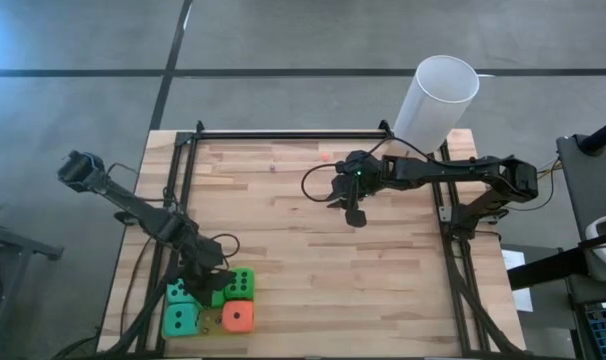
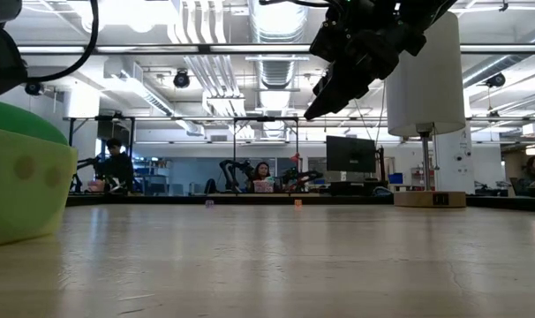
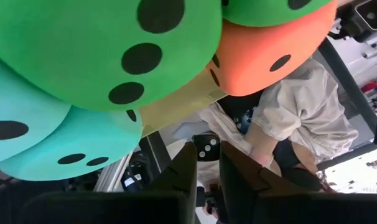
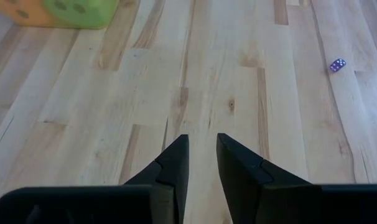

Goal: Pick & Place Dice
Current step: Put the black dice into the yellow bin

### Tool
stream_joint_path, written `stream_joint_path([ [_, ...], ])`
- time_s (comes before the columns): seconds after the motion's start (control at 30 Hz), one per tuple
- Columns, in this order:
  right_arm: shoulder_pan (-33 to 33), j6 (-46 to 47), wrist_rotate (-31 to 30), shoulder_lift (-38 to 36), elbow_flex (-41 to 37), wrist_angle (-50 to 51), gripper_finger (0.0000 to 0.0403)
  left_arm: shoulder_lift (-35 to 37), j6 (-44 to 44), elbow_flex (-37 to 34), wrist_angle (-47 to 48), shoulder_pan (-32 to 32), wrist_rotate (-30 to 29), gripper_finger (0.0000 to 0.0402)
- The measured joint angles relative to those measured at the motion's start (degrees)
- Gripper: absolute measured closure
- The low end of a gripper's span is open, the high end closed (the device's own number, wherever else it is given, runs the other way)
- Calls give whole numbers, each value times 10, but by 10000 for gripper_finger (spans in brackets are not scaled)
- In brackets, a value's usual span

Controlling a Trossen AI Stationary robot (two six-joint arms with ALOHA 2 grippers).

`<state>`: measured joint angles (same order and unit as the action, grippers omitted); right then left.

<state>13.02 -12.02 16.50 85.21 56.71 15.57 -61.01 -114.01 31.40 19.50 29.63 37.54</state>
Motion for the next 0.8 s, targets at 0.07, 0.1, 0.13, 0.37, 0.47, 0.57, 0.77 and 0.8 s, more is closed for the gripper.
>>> stream_joint_path([
  [0.07,0,0,0,0,0,0,329,0,-6,0,0,1,0,348],
  [0.1,0,0,0,0,0,0,331,0,-9,0,1,1,0,348],
  [0.13,0,0,0,0,0,0,333,0,-14,0,1,1,0,348],
  [0.37,0,0,0,0,0,0,329,0,-29,0,1,1,0,343],
  [0.47,0,0,0,0,0,0,324,0,-31,0,1,1,0,336],
  [0.57,0,0,0,0,0,0,319,0,-32,0,1,1,0,331],
  [0.77,0,0,0,0,0,0,312,0,-36,0,1,1,0,323],
  [0.8,0,0,0,0,0,0,312,0,-37,0,1,1,0,321],
])
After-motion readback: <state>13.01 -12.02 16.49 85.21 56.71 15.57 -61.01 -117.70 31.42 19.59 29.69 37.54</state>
